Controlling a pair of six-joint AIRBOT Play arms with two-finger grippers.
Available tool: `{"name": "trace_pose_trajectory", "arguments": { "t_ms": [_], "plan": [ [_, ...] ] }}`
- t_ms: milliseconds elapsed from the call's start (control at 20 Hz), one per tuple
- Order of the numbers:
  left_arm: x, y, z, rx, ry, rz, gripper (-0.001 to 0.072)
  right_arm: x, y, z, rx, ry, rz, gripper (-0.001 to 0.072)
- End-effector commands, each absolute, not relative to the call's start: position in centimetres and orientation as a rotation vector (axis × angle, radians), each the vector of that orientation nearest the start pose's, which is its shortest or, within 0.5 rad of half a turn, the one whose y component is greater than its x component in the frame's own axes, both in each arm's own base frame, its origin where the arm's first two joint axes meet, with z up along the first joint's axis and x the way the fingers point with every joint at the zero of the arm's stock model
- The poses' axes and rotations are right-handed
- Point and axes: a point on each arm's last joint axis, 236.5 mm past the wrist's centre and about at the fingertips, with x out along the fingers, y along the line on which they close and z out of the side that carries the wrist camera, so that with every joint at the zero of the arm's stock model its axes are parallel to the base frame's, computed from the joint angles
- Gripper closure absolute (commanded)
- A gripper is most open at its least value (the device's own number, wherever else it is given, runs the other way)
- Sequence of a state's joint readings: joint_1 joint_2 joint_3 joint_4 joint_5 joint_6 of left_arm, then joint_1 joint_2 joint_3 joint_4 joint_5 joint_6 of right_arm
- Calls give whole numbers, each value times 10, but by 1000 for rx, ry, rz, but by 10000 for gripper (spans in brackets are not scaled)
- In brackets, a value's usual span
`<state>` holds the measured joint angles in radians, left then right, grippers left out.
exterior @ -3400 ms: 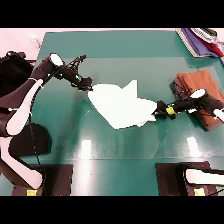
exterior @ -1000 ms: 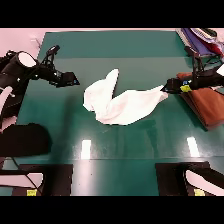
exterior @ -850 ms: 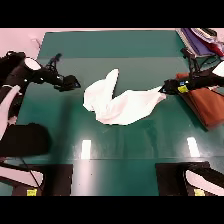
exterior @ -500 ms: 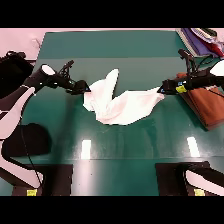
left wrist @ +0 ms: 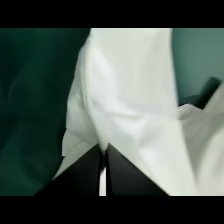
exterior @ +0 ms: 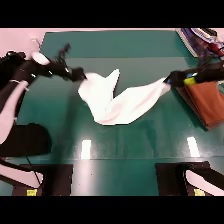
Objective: Fold the shirts.
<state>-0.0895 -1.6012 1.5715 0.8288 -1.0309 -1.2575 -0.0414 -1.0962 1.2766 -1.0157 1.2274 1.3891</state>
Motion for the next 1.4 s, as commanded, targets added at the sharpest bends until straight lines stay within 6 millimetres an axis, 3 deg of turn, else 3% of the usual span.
{"name": "trace_pose_trajectory", "arguments": {
  "t_ms": [0, 100, 150, 250, 300, 400, 450, 550, 600, 650, 700, 800, 950, 1050, 1150, 1200, 1300, 1350],
  "plan": [
    [487, -150, 273, -242, 561, -604, 681, 374, 77, 264, 237, 684, 390, 696],
    [430, -130, 410, -149, 253, -578, 682, 351, 64, 340, 187, 492, 353, 696],
    [390, -122, 469, -91, 105, -554, 682, 337, 58, 372, 164, 411, 332, 696],
    [307, -108, 555, 3, -147, -485, 682, 307, 45, 420, 121, 286, 276, 696],
    [268, -102, 586, 22, -260, -450, 682, 294, 39, 435, 102, 252, 245, 696],
    [205, -81, 625, 73, -428, -346, 683, 273, 24, 456, 69, 214, 171, 696],
    [184, -71, 637, 77, -481, -299, 682, 265, 16, 462, 54, 211, 133, 696],
    [176, -65, 641, 86, -499, -266, 682, 259, 4, 465, 47, 240, 81, 696],
    [181, -66, 635, 77, -471, -273, 682, 261, 1, 463, 46, 265, 77, 697],
    [201, -67, 622, 58, -411, -285, 683, 266, 0, 458, 53, 296, 87, 696],
    [227, -68, 605, 39, -341, -293, 682, 276, 4, 449, 74, 332, 125, 696],
    [296, -71, 551, 3, -136, -313, 682, 305, 13, 415, 130, 438, 204, 697],
    [396, -85, 424, -60, 273, -379, 682, 355, 30, 324, 168, 704, 274, 697],
    [442, -97, 331, -108, 538, -432, 681, 385, 35, 255, 163, 887, 269, 697],
    [477, -102, 237, -159, 773, -453, 681, 408, 40, 189, 170, 1042, 270, 697],
    [491, -104, 201, -187, 847, -454, 681, 421, 41, 165, 183, 1083, 270, 696],
    [517, -104, 139, -224, 952, -441, 681, 448, 39, 128, 216, 1126, 253, 697],
    [526, -103, 119, -236, 979, -433, 681, 458, 38, 115, 230, 1143, 247, 697]
  ]
}}
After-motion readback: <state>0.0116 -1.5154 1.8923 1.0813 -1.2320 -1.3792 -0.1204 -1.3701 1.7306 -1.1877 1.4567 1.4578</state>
